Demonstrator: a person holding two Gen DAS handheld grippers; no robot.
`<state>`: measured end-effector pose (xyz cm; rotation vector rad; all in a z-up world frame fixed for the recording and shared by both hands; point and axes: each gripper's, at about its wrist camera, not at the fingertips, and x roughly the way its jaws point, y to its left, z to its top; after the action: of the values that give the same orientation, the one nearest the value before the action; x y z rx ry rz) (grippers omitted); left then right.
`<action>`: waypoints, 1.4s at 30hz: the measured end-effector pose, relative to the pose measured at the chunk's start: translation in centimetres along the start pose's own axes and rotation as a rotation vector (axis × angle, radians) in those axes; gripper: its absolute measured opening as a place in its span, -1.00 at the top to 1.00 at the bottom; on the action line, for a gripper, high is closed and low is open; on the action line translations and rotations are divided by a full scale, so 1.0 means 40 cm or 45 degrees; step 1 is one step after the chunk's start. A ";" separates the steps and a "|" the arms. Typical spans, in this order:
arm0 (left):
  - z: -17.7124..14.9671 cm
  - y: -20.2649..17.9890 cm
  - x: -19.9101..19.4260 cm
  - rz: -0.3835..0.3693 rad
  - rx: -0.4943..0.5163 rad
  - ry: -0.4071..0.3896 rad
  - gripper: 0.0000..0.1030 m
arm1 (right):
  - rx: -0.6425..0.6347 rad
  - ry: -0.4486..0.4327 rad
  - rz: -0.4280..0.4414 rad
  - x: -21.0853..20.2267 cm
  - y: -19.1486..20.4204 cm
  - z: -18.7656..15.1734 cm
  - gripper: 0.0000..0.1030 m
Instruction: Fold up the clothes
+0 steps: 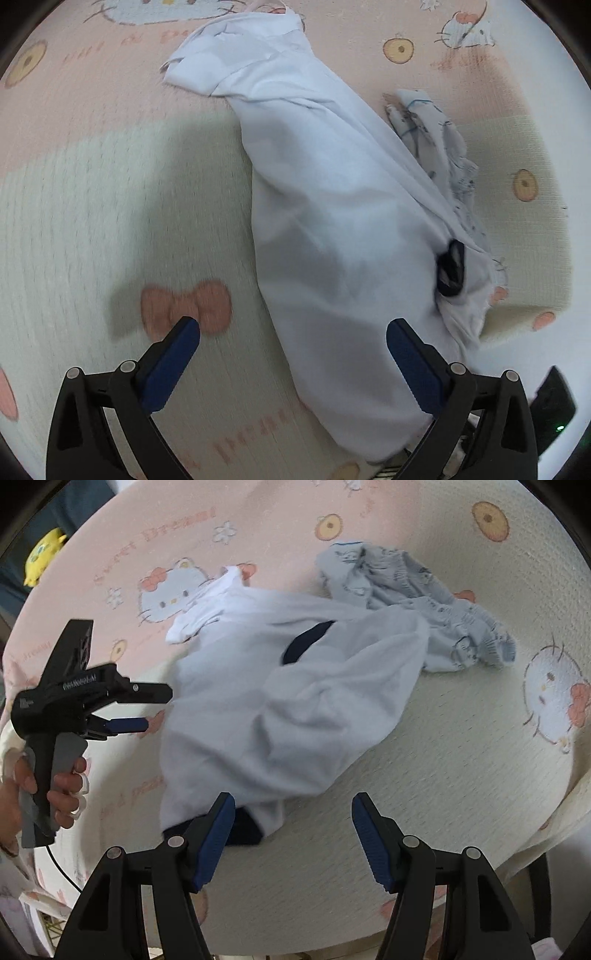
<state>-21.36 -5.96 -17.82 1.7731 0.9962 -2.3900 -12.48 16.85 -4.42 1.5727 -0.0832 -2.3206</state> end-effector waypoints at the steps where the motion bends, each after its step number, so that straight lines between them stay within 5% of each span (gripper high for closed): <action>1: -0.009 0.001 -0.010 0.000 0.001 0.002 -0.98 | 0.001 0.007 0.012 0.005 0.006 -0.008 -0.27; 8: -0.090 0.003 -0.073 0.059 0.102 -0.015 -0.98 | 0.130 0.031 0.194 0.019 0.015 -0.034 -0.27; 12: -0.146 -0.025 -0.096 0.154 0.277 -0.070 -0.98 | 0.163 -0.018 0.292 0.019 0.029 -0.023 -0.27; 19: -0.224 -0.077 -0.105 0.281 0.553 -0.155 -0.98 | 0.298 0.063 0.453 0.095 0.053 -0.014 -0.27; 23: -0.215 -0.086 -0.087 0.242 0.532 -0.137 -0.98 | 0.312 0.076 0.491 0.121 0.066 -0.015 -0.15; 27: -0.210 -0.087 -0.075 0.227 0.523 -0.135 -0.98 | 0.267 0.110 0.489 0.145 0.080 -0.004 0.68; 29: -0.215 -0.080 -0.076 0.240 0.522 -0.126 -0.98 | 0.240 0.124 0.514 0.155 0.087 0.009 0.77; 35: -0.220 -0.071 -0.094 0.170 0.452 -0.125 -0.98 | 0.266 0.059 0.717 0.140 0.102 0.075 0.78; 42: -0.204 -0.113 -0.082 0.059 0.364 -0.120 -0.98 | 0.257 -0.027 0.807 0.092 0.106 0.153 0.78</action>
<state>-14.78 0.44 -14.15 1.7171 0.6222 -2.6697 -18.26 10.88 -4.33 1.3463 -0.7287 -1.8632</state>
